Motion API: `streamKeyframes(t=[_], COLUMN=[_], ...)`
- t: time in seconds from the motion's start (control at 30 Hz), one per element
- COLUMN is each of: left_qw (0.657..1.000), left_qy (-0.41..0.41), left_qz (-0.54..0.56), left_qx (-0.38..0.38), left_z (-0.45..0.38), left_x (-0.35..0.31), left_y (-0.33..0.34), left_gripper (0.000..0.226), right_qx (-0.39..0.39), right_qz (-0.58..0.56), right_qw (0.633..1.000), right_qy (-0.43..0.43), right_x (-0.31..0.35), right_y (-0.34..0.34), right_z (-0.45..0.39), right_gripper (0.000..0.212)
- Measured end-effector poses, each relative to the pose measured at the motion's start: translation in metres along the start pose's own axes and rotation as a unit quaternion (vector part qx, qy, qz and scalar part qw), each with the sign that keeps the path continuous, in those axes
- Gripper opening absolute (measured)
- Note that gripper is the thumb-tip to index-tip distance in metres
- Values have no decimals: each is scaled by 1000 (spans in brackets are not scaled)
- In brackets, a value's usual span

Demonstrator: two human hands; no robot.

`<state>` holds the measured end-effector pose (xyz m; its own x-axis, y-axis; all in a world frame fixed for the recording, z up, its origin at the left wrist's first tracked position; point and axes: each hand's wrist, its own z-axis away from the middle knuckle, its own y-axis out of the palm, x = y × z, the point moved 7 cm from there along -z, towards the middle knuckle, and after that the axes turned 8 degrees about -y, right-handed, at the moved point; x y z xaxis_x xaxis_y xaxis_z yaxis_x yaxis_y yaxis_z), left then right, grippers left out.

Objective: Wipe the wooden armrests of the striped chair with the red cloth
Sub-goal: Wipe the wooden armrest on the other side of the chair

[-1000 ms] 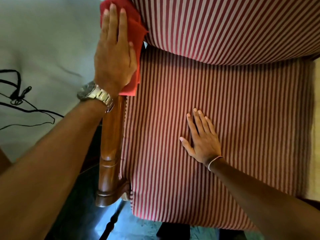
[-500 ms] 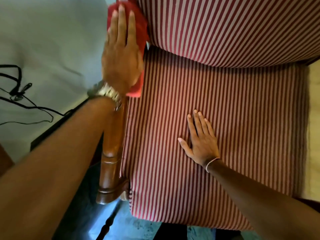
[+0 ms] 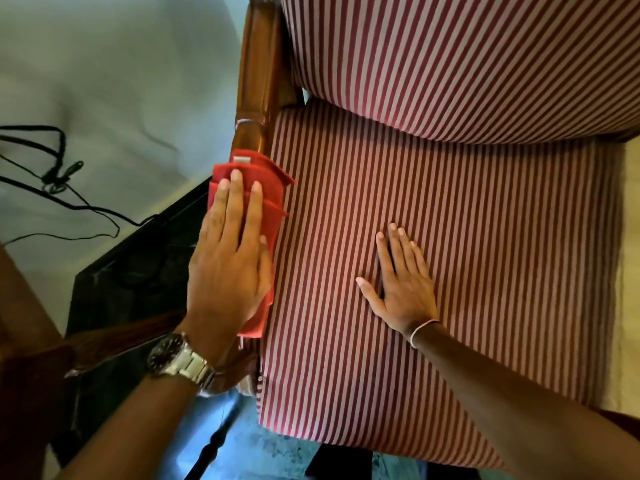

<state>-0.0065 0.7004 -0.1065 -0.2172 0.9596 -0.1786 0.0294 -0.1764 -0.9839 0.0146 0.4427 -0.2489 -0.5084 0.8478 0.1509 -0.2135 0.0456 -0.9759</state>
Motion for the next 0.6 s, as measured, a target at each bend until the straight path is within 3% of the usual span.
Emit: streamKeyframes(t=[0.17, 0.23, 0.3, 0.4, 0.5, 0.53, 0.6], left_qw=[999, 996, 981, 940, 921, 913, 893], left_qy=[-26, -35, -93, -212, -273, -286, -297], left_qz=[26, 72, 160, 260, 275, 288, 337], left_qx=[-6, -37, -62, -65, -48, -35, 4], left_z=[-27, -19, -5, 14, 35, 40, 44], left_x=[-1, 1, 11, 39, 68, 74, 79], left_y=[-4, -11, -18, -19, -18, -19, -20], left_gripper=[63, 59, 56, 53, 47, 45, 41], right_qx=[-11, -38, -77, -87, 17, 38, 39], right_qz=[-48, -126, -276, -556, -759, -783, -795], right_qw=[999, 990, 953, 816, 625, 594, 574], right_qy=[14, 56, 97, 130, 180, 182, 192], right_x=[6, 17, 35, 76, 123, 134, 144], right_y=[-6, -13, -25, -55, -73, -79, -85], right_z=[-2, -5, -13, -44, -77, -85, -97], right_gripper=[84, 79, 68, 50, 34, 35, 41])
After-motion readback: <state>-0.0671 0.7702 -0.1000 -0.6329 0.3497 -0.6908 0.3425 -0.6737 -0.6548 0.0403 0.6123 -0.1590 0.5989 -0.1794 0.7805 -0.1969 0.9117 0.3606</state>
